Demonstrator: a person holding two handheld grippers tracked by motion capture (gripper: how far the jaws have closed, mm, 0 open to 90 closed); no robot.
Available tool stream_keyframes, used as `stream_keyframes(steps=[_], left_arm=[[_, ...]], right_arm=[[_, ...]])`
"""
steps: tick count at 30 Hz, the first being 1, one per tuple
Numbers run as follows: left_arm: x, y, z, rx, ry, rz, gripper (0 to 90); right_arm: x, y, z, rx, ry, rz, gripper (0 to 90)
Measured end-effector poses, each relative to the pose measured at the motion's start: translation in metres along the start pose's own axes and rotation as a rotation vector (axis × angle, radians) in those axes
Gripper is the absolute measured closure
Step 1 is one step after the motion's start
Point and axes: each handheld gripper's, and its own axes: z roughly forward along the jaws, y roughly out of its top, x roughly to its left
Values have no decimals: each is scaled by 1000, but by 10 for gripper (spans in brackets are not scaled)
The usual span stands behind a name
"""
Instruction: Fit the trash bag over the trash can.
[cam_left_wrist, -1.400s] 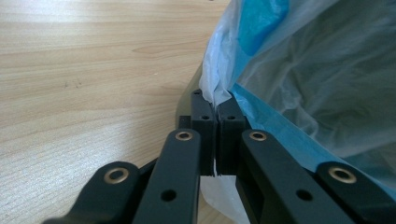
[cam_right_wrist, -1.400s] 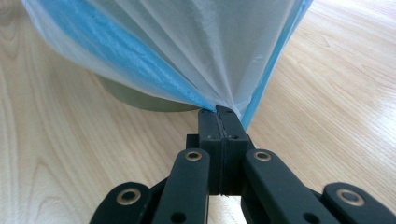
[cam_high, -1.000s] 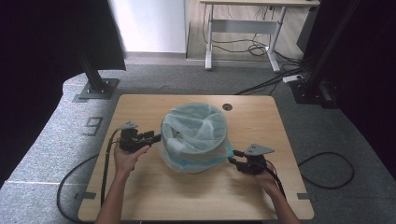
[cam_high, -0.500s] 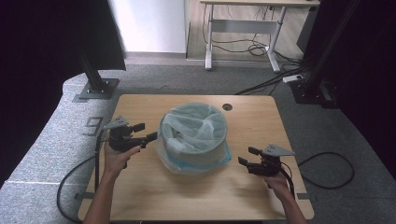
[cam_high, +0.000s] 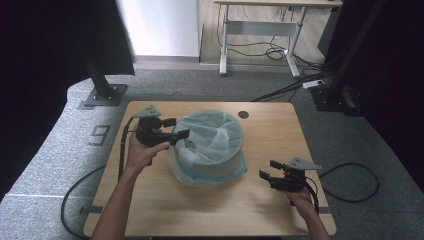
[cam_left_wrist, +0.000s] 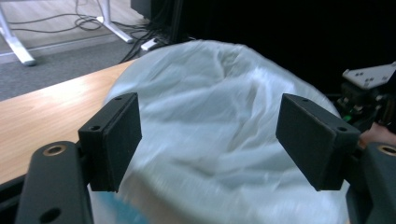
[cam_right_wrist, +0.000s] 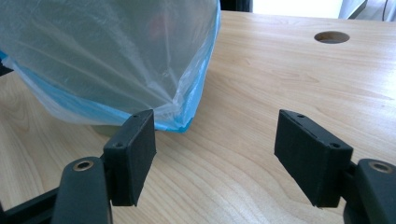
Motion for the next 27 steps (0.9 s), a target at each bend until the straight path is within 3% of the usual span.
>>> stream_keyframes(steps=[4, 12, 16, 21, 27], left_arm=[[-6, 14, 18, 38, -6, 15, 232], [-18, 35, 61, 186, -6, 45, 257], [-20, 42, 77, 216, -22, 41, 262], [-20, 46, 95, 261, -43, 26, 275], [-24, 47, 113, 335, -50, 44, 287]], right_arm=[[3, 0, 1, 22, -5, -3, 285], [8, 2, -1, 19, 3, -15, 296], [8, 3, -2, 13, 5, -13, 299], [8, 3, -5, 5, 6, -16, 302], [7, 3, -7, 4, 1, -14, 305]])
